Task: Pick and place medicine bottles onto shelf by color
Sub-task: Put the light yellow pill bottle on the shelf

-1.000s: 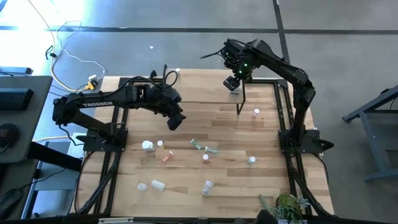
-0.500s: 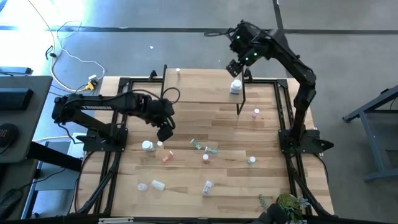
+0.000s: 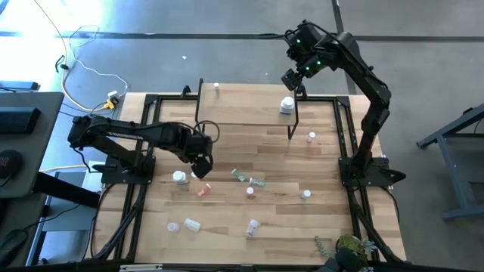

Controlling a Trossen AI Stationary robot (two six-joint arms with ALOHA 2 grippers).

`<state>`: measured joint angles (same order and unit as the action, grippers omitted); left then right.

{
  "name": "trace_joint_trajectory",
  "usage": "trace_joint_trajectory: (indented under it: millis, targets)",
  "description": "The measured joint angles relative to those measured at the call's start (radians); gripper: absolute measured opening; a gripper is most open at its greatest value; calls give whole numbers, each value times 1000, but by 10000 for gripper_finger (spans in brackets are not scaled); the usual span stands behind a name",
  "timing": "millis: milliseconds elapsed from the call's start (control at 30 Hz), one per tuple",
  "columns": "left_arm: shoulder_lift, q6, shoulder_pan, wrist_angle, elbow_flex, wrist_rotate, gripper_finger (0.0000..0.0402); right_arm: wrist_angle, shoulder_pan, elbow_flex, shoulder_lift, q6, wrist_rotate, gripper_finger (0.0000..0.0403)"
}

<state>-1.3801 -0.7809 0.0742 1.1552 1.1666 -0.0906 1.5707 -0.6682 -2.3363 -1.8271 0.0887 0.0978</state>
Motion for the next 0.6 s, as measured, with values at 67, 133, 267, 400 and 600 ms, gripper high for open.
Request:
trace_joint_trajectory:
  millis: [67, 133, 267, 400, 600]
  targets:
    - [-2, -27, -6, -1, -29, 9, 217, 0, 0, 0, 0, -2, 0, 248]
    - [-3, -60, -11, -10, -58, 15, 217, 0, 0, 0, 0, -3, 0, 248]
    - [-3, -161, -11, -62, -123, 32, 217, 0, 0, 0, 0, -11, 0, 248]
    - [-3, -214, -16, -106, -165, 38, 217, 0, 0, 0, 0, -11, 0, 248]
    - [-3, -258, -30, -139, -208, 37, 217, 0, 0, 0, 0, -13, 0, 248]
